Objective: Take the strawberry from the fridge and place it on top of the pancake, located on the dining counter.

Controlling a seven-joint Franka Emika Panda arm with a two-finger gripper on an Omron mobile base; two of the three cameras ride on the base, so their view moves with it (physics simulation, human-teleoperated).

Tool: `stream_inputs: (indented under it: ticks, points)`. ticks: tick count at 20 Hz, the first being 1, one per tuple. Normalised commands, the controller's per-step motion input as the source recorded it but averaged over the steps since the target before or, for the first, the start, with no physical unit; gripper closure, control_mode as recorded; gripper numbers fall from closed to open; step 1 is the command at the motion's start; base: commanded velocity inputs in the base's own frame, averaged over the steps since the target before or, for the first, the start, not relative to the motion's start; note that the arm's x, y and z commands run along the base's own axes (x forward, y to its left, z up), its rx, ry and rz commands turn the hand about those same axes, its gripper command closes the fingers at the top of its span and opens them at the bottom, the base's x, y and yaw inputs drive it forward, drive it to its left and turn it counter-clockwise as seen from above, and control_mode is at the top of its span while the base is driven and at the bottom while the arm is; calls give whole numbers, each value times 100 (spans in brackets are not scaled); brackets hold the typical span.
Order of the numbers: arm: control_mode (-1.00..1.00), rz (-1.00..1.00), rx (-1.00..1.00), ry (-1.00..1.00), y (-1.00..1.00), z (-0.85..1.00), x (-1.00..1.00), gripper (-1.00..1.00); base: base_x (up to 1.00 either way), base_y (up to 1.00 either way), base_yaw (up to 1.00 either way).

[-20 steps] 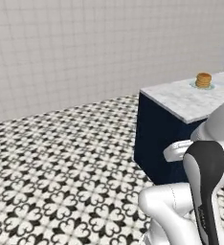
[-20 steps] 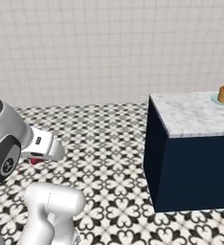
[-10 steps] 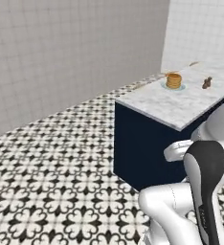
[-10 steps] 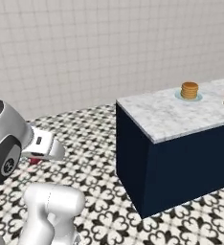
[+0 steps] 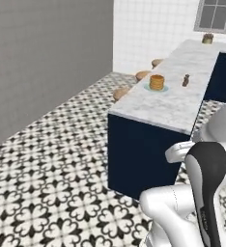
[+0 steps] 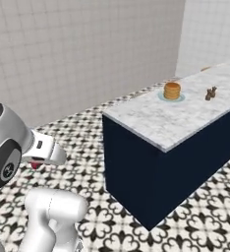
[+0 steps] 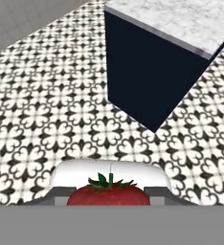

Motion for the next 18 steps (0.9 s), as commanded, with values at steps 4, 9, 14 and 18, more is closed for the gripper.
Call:
stream_inputs:
  ticks: [4, 9, 14, 18]
  points:
    - [100, 0, 0, 0, 0, 0, 0, 100, 45, 100, -51]
    - [100, 0, 0, 0, 0, 0, 0, 100, 27, 100, -49]
    - [100, 0, 0, 0, 0, 0, 0, 100, 8, 100, -47]
    - [100, 0, 0, 0, 0, 0, 0, 100, 10, 100, -50]
